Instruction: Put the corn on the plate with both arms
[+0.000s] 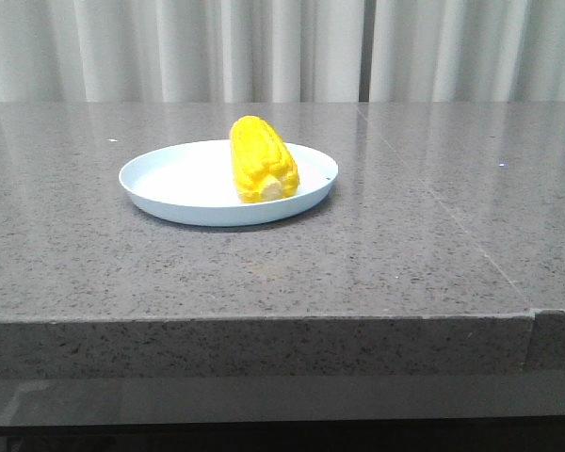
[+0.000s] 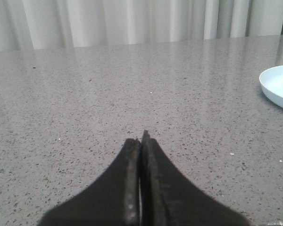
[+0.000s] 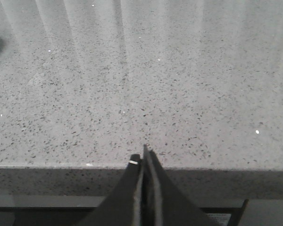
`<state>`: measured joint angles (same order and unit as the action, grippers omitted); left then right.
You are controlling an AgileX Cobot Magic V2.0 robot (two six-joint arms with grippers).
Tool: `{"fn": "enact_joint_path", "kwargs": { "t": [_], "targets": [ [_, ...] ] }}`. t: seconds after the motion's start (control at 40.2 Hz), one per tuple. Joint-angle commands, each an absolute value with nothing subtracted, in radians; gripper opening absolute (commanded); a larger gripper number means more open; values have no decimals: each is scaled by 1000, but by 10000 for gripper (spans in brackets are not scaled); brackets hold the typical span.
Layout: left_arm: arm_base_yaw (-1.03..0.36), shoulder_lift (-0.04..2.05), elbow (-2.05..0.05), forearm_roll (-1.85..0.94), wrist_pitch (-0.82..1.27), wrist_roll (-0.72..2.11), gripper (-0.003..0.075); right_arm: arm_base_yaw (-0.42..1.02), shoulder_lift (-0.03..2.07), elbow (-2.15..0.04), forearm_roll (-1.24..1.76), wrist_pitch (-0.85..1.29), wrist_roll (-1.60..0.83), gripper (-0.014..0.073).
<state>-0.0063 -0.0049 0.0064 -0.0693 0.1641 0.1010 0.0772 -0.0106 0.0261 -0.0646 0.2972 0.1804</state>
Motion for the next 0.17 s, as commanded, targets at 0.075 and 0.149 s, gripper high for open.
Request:
{"fn": "enact_joint_path", "kwargs": {
  "t": [0.075, 0.149],
  "targets": [
    [-6, -22, 9, -72, 72, 103, -20, 70, -23, 11, -63, 223, 171, -90],
    [-6, -22, 9, -72, 72, 103, -20, 70, -23, 11, -63, 223, 171, -90]
  ]
}}
